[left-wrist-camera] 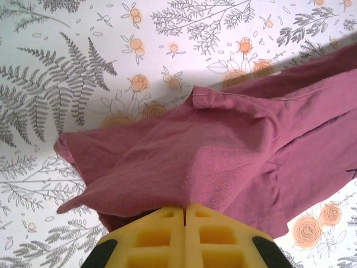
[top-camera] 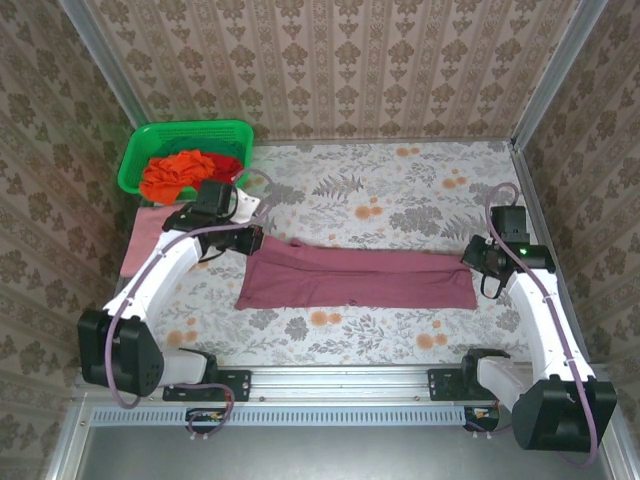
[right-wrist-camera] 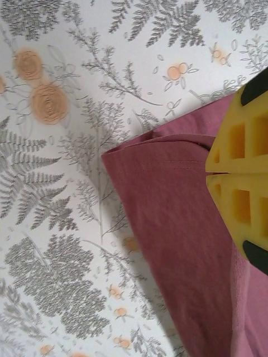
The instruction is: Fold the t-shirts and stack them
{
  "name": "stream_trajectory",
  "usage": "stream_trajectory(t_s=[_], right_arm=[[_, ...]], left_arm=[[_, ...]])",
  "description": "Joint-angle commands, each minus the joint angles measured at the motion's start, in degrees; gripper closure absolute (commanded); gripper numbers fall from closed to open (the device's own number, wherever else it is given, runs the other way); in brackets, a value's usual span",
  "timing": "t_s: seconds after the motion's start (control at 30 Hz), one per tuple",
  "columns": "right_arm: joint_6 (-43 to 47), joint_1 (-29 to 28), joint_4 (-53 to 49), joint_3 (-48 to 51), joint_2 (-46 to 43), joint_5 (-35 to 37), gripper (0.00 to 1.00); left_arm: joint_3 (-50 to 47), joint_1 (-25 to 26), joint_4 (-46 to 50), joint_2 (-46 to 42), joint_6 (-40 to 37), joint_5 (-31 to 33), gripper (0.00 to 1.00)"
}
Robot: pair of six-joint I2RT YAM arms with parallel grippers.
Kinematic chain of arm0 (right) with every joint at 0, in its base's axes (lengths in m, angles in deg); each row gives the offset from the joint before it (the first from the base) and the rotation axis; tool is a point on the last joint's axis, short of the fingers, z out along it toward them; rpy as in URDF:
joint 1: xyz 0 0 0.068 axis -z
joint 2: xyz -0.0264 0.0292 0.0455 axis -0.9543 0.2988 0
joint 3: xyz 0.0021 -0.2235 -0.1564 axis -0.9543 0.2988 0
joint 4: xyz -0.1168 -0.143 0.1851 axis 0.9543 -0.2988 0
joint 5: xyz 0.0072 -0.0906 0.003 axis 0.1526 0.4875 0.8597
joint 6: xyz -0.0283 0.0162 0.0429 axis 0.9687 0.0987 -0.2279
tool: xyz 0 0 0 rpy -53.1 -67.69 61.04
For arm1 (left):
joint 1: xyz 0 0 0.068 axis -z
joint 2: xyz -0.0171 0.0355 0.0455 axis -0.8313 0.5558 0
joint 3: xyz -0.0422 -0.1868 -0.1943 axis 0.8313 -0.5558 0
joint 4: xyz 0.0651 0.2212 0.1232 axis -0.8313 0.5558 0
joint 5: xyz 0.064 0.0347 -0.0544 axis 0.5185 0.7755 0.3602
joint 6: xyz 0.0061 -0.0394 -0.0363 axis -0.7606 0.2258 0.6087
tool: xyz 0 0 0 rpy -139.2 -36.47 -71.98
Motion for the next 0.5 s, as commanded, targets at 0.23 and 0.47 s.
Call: stream_trajectory(t_s=[0.23, 0.47], right_arm=[[-0.32, 0.0, -5.25, 0.96, -2.47, 1.56, 1.0], [-0.65, 0.0, -6.66, 1.07, -2.63, 3.34, 1.0]], left_arm=[[-6.78, 0.71, 1.97, -7.15, 4.99, -0.6, 1.0], [-9.79, 0.72, 2.14, -7.69, 5.84, 0.29, 1.0]])
